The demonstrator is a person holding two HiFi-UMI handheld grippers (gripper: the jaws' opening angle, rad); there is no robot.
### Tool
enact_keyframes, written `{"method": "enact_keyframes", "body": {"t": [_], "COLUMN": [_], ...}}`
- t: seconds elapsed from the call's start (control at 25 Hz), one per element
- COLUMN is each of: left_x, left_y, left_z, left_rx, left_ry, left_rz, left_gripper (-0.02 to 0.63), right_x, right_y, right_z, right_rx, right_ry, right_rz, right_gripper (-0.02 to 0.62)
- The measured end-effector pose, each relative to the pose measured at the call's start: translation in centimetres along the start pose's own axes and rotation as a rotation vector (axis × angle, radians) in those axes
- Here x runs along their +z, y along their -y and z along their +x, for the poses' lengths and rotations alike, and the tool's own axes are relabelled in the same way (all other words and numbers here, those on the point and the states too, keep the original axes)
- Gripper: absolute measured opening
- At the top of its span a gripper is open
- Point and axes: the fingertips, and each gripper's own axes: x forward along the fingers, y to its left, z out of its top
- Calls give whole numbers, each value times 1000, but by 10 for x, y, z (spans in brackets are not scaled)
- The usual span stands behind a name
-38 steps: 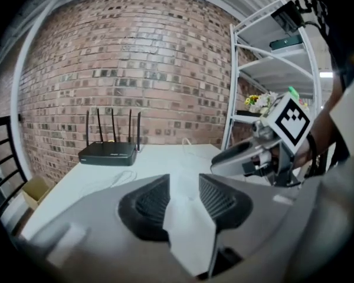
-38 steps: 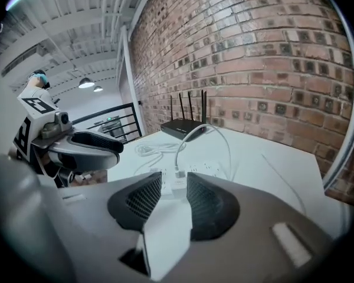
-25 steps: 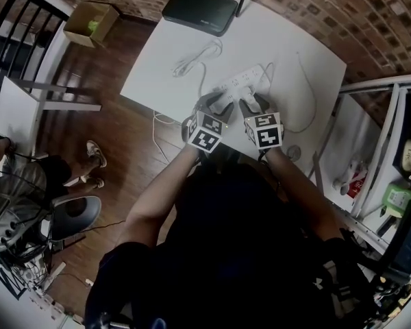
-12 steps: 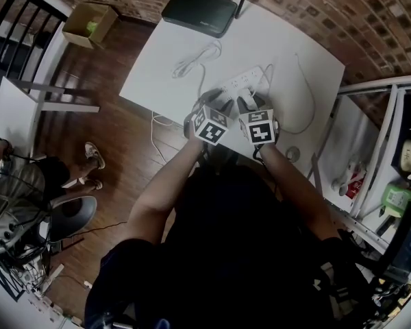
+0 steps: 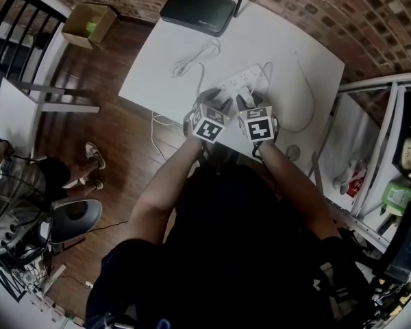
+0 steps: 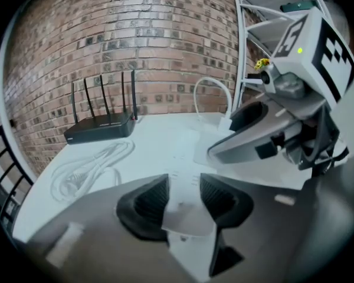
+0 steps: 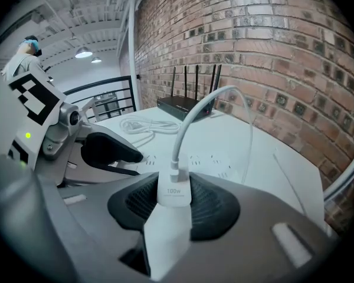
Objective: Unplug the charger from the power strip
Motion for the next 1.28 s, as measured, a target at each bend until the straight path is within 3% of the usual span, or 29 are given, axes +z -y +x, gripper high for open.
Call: {"method": "enact_keyframes", "body": {"t": [1.28], "left_x": [-1], "left_y": [4], "left_z": [-2], "left_rx": [-18], "left_ry": [-37], "left_rz": [21], "left_gripper": [170], "right_x": [8], "right_y": [-4], "right_z": [-16], "right_rx": [-38], "right_ry": [44], "right_rz": [28], "right_gripper": [141]}}
